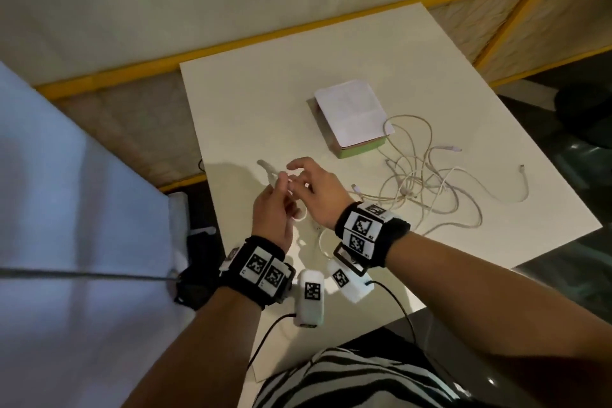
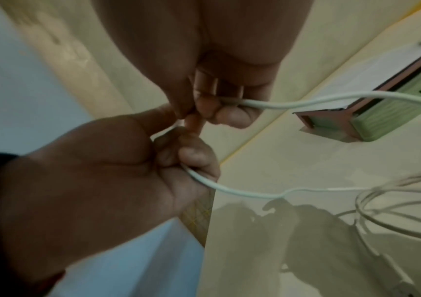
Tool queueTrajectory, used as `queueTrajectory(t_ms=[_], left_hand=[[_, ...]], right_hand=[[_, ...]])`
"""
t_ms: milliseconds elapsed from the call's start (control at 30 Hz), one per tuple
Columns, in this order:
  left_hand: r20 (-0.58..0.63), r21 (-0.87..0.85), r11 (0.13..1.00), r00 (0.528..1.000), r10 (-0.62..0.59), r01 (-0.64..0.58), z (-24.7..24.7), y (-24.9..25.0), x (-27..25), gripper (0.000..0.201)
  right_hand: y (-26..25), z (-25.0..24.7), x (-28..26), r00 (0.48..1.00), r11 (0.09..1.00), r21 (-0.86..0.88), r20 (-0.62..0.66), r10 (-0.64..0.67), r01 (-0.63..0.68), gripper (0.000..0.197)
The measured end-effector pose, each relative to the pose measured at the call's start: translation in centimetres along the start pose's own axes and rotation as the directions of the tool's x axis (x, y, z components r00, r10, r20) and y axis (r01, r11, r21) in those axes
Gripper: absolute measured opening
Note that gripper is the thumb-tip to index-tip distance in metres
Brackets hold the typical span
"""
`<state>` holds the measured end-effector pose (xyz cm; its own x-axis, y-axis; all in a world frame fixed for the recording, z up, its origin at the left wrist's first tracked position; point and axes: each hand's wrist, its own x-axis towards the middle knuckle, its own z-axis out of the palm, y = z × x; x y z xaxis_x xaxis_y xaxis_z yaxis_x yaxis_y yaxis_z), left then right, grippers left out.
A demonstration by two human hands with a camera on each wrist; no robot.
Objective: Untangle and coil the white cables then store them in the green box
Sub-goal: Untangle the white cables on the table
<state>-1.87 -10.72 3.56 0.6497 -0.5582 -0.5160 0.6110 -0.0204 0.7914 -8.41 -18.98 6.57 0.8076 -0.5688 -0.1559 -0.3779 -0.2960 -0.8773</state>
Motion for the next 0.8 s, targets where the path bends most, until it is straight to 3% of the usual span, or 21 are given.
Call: queueTrajectory(t_ms=[167,300,400,567,633,700,800], left_hand=[[0.004,0.009,0.995,0.995,0.095,-0.095,-1.1,1.4,-0.1,0.023],[-0.003,-0.233,0.971,0.999,0.054,-0.053,-2.4,2.5,0.7,0.028],[-0.038,-0.456,0.889,0.999,0.023,-0.038,-4.2,3.8,1.9,0.032],[-0.112,-0.551,0.826,0.992,0.066,-0.117,-7.1,6.3,3.0,0.044],[-0.15,-0.51,0.847,0.985,0.083,-0.15,-8.4,7.0,3.3,0.05],[-0.185,-0.364,0.915,0.976,0.112,-0.174,-9.0,7.2,3.4,0.047],[-0.106,-0.113,0.986,0.988,0.113,-0.125,-7.2,5.9,2.9,0.047]], right_hand=[[0.6,-0.1,-0.7,0.999,0.999,-0.037,0.05,-0.019,0.021,0.019],[2.3,-1.5,-1.9,0.995,0.972,-0.236,0.104,0.012,0.013,0.017],[4.6,-3.2,-3.1,0.988,0.941,-0.335,0.118,0.099,-0.054,0.01],[8.2,-7.6,-4.3,0.935,0.89,-0.315,0.02,0.354,-0.33,0.021],[9.1,-9.2,-4.5,0.905,0.88,-0.226,-0.02,0.425,-0.419,0.021],[8.9,-10.3,-4.5,0.892,0.885,-0.116,-0.091,0.443,-0.451,0.028],[6.6,-10.3,-4.1,0.92,0.917,-0.172,-0.228,0.319,-0.36,0.036]])
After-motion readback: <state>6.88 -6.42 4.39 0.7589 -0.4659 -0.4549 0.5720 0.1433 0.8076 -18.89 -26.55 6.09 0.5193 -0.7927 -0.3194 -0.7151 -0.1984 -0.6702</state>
